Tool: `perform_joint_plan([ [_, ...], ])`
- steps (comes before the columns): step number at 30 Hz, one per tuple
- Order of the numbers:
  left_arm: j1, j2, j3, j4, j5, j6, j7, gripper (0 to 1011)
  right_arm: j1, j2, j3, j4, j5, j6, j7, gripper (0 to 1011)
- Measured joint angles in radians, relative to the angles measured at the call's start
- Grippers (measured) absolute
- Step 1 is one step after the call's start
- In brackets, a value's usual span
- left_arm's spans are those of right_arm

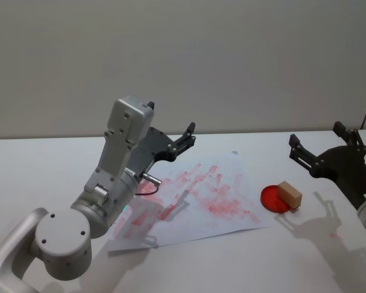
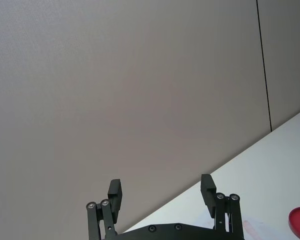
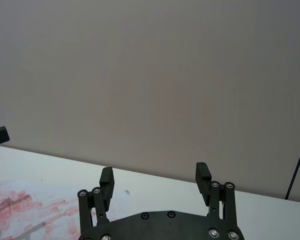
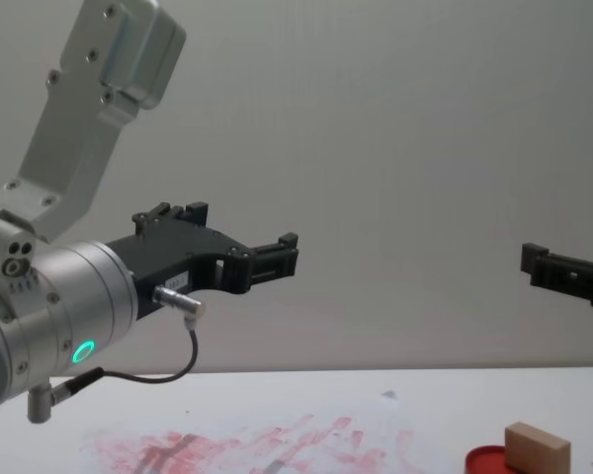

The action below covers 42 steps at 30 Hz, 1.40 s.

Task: Use the one hand to pick up the stamp and affix it onto the A4 paper.

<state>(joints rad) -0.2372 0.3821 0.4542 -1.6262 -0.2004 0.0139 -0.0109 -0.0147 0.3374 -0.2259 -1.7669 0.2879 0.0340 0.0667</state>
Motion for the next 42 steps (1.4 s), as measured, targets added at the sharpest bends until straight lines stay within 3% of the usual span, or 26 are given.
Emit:
perform_joint_plan([
  [33, 0.0, 0.0, 0.0, 0.0, 0.0, 0.0, 0.0, 1001, 0.0, 0.001, 0.001, 0.0, -0.001, 0.0, 0.0, 1001],
  [42, 0.0, 0.0, 0.0, 0.0, 0.0, 0.0, 0.0, 1001, -0.04, 0.035, 0.023, -0.017, 0.03, 0.007, -0.013, 1001],
])
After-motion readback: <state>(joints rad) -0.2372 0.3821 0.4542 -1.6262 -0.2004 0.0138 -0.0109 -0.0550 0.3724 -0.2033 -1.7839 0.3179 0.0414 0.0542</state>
